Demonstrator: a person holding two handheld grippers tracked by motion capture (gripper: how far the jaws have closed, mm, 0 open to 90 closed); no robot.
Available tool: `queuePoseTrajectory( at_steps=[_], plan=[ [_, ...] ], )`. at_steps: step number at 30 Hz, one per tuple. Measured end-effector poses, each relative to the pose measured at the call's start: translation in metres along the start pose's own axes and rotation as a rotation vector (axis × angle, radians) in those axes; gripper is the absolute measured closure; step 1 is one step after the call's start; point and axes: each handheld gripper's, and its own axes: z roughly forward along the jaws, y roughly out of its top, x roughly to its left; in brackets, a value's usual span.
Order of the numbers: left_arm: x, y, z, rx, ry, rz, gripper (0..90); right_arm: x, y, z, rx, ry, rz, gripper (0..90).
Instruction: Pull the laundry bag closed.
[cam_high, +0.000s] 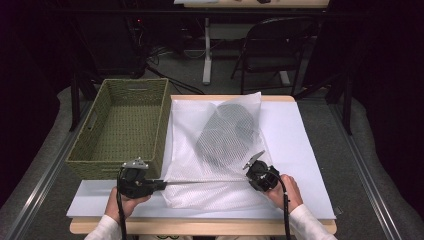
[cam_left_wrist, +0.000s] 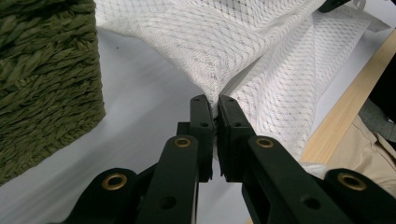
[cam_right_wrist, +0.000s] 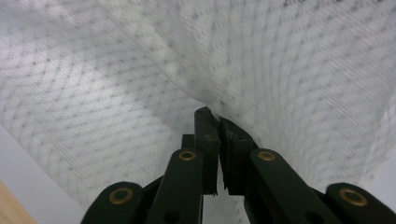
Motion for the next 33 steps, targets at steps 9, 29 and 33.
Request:
queuePoseTrajectory(
  at_steps=[9,29,33],
  plan=[
    [0.001,0.0,0.0,0.005,0.004,-0.002,86.1,-0.009,-0.013,-0.004,-0.001,-0.008,0.024,87.1],
    [0.004,0.0,0.0,0.01,0.016,-0.001,86.2,-0.03,-0.036,-0.015,-0.002,-0.024,0.109,87.1],
    [0.005,0.001,0.0,0.01,0.026,-0.002,86.1,-0.033,-0.042,-0.017,0.002,-0.032,0.125,87.1]
  ],
)
